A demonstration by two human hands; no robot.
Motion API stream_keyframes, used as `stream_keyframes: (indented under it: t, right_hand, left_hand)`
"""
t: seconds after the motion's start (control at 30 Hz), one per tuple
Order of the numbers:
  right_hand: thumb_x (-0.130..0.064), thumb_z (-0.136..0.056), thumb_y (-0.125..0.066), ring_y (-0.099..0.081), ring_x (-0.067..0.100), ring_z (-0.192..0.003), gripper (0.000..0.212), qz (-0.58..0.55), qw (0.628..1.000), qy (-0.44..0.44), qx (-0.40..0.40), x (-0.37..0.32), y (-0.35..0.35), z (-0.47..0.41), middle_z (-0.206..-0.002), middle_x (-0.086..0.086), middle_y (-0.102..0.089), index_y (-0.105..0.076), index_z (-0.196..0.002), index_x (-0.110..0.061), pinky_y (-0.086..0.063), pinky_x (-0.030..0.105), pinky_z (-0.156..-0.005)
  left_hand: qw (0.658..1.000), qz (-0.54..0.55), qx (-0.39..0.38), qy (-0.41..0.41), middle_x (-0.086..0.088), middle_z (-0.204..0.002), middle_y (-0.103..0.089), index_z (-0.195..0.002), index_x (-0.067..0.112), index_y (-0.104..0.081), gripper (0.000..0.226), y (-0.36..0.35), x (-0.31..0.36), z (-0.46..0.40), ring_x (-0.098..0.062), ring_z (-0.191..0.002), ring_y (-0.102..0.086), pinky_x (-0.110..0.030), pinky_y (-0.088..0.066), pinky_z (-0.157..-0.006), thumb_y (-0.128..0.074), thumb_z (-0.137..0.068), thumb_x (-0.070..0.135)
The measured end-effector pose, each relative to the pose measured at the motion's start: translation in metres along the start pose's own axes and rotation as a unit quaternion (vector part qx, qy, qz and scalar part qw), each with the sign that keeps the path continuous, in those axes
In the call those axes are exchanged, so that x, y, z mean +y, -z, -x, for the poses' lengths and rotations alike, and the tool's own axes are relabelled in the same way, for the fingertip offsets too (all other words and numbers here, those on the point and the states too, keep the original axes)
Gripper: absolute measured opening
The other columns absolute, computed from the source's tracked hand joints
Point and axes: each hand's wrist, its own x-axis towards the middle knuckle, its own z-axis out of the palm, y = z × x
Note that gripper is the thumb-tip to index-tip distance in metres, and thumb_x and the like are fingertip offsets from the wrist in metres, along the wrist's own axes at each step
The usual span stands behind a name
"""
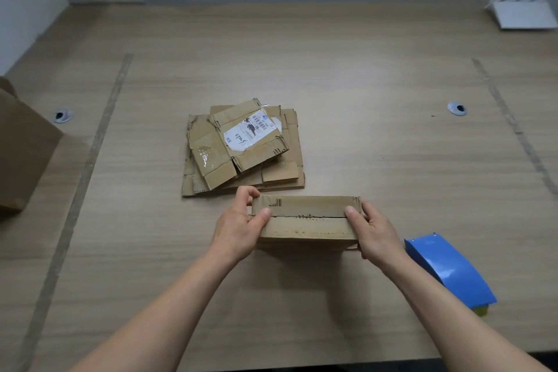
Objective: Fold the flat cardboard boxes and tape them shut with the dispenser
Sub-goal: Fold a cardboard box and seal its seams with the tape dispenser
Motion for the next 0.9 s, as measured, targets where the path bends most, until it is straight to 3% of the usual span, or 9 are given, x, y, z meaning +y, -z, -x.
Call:
stream_keyframes:
  t: [0.07, 0.2, 0.3, 0.4, 0.53, 0.63, 0.73, 0.83, 0.9]
  right_hand:
    - [-0.039, -0.104, -0.05, -0.056, 0.006, -0.066, 0.013, -0.002, 1.0, 0.006, -0.002, 0.0, 0.002, 0.0, -0.082, -0.008, -0.066, -0.062, -0.105, -0.036, -0.039, 0.022, -0.055]
    - [-0.035, -0.104, -0.05, -0.053, 0.005, -0.064, 0.013, -0.004, 1.0, 0.02, 0.0, -0.003, 0.002, -0.004, -0.077, -0.011, -0.062, -0.062, -0.102, -0.034, -0.037, 0.021, -0.053]
    - [-0.035, -0.105, -0.049, -0.055, 0.005, -0.066, 0.013, 0.012, 1.0, 0.026, -0.008, -0.008, 0.006, -0.005, -0.079, -0.01, -0.063, -0.061, -0.098, -0.035, -0.038, 0.022, -0.056]
    - [-0.037, -0.105, -0.048, -0.062, 0.007, -0.086, 0.017, 0.027, 0.999, 0.028, -0.01, -0.005, 0.007, -0.001, -0.097, -0.009, -0.068, -0.062, -0.112, -0.031, -0.042, 0.024, -0.065]
    - [-0.044, -0.103, -0.049, -0.063, 0.015, -0.104, 0.033, 0.054, 0.998, 0.02, 0.001, -0.007, 0.012, 0.003, -0.113, -0.01, -0.067, -0.06, -0.133, -0.034, -0.046, 0.029, -0.082]
    - [-0.055, -0.096, -0.057, -0.058, 0.018, -0.105, 0.055, 0.128, 0.989, -0.008, 0.078, 0.004, 0.041, 0.011, -0.118, -0.005, -0.063, -0.049, -0.146, -0.034, -0.043, 0.035, -0.09]
    - [-0.058, -0.08, -0.074, -0.052, 0.03, -0.126, 0.081, 0.241, 0.95, -0.063, 0.186, 0.038, 0.089, 0.021, -0.138, 0.008, -0.058, -0.045, -0.149, -0.027, -0.043, 0.043, -0.103]
    - [-0.065, -0.065, -0.08, -0.042, 0.034, -0.139, 0.111, 0.312, 0.921, -0.174, 0.156, 0.076, 0.121, 0.033, -0.153, 0.01, -0.045, -0.029, -0.157, -0.029, -0.042, 0.05, -0.109]
    - [-0.063, -0.06, -0.083, -0.046, 0.034, -0.137, 0.122, 0.297, 0.924, -0.222, 0.096, 0.093, 0.128, 0.039, -0.155, 0.006, -0.044, -0.019, -0.159, -0.03, -0.046, 0.051, -0.102]
  left_hand:
    - [1.0, 0.015, 0.001, 0.006, 0.006, -0.116, -0.055, -0.105, 0.044, -0.039, 0.027, -0.001, -0.001, 0.004, -0.021, -0.068, -0.062, -0.052, -0.057, -0.071, -0.063, -0.092, 0.037]
    - [0.999, -0.002, 0.037, 0.026, 0.008, -0.114, -0.056, -0.113, 0.032, -0.044, 0.023, -0.009, 0.005, 0.009, -0.023, -0.082, -0.06, -0.031, -0.041, -0.076, -0.059, -0.095, 0.032]
    - [0.981, -0.131, 0.1, -0.104, 0.005, -0.115, -0.053, -0.113, 0.029, -0.054, 0.019, -0.009, 0.009, 0.018, -0.027, -0.094, -0.059, -0.032, -0.041, -0.07, -0.053, -0.095, 0.035]
    - [0.932, -0.24, 0.102, -0.25, -0.007, -0.134, -0.052, -0.118, 0.028, -0.065, 0.035, -0.016, -0.003, 0.025, -0.031, -0.118, -0.05, -0.041, -0.046, -0.083, -0.048, -0.093, 0.045]
    - [0.93, -0.237, 0.037, -0.278, -0.012, -0.145, -0.046, -0.127, 0.023, -0.066, 0.058, -0.023, -0.015, 0.025, -0.04, -0.128, -0.045, -0.05, -0.045, -0.102, -0.044, -0.092, 0.063]
    - [0.937, -0.211, 0.032, -0.278, -0.013, -0.142, -0.046, -0.126, 0.019, -0.067, 0.065, -0.021, -0.014, 0.022, -0.036, -0.127, -0.045, -0.045, -0.041, -0.107, -0.04, -0.092, 0.067]
    - [0.938, -0.202, 0.022, -0.281, -0.015, -0.142, -0.046, -0.126, 0.017, -0.067, 0.064, -0.02, -0.015, 0.018, -0.037, -0.127, -0.045, -0.045, -0.039, -0.108, -0.042, -0.092, 0.066]
    - [0.94, -0.199, 0.019, -0.276, -0.016, -0.142, -0.045, -0.127, 0.017, -0.067, 0.064, -0.022, -0.018, 0.016, -0.037, -0.128, -0.044, -0.045, -0.038, -0.109, -0.042, -0.092, 0.066]
    - [0.941, -0.196, 0.019, -0.273, -0.015, -0.143, -0.045, -0.127, 0.017, -0.067, 0.065, -0.022, -0.017, 0.017, -0.037, -0.128, -0.044, -0.042, -0.036, -0.11, -0.042, -0.092, 0.066]
